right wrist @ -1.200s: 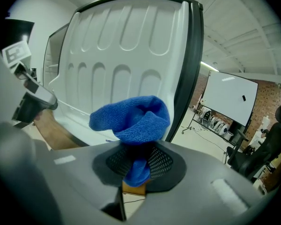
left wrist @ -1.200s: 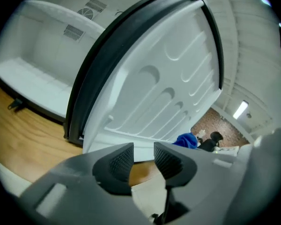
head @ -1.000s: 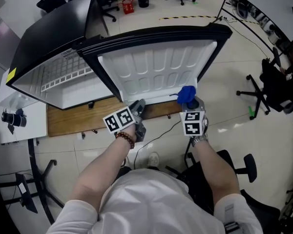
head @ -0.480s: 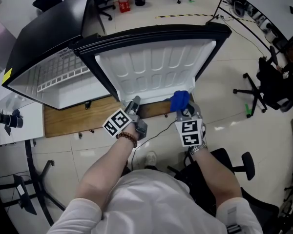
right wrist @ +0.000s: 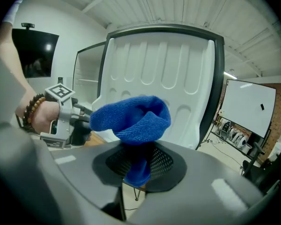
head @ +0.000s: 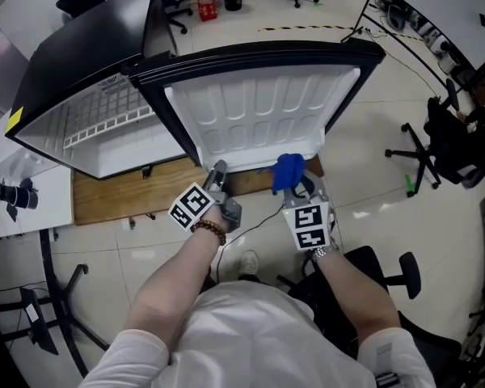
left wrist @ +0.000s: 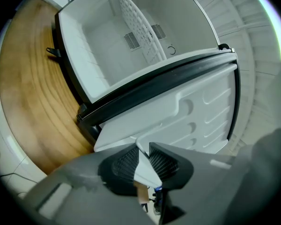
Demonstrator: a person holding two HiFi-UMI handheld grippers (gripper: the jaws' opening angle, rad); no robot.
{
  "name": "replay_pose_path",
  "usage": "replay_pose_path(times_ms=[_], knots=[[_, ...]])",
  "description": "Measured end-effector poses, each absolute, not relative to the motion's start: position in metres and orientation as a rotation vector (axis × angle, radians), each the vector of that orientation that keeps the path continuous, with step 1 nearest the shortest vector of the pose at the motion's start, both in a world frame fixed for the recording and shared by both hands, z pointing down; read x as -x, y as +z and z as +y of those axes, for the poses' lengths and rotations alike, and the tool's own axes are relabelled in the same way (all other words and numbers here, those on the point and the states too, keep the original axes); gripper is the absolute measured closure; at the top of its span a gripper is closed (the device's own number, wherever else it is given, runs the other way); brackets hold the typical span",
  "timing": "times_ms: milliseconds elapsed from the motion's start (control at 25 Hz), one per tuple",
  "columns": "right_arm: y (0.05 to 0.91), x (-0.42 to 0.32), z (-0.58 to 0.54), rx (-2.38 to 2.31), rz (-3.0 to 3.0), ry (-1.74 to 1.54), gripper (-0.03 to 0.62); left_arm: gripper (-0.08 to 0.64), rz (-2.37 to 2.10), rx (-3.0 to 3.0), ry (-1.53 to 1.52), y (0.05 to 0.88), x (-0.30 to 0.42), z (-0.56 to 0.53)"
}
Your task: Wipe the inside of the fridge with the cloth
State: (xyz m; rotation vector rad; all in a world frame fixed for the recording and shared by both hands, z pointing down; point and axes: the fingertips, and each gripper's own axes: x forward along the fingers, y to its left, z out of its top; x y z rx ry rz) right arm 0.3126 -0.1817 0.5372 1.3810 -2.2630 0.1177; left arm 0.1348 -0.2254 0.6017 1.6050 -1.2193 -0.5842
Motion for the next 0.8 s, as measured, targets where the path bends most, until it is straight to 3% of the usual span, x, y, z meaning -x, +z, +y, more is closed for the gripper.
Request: replay_pose_path(times_ms=[800], knots=[[0.482,-0.202,-0.157,-1.209,-2.508,0.069,0.526,0.494,-1.05,-1.759,-0.564,0.549,-0.136,-0.203]])
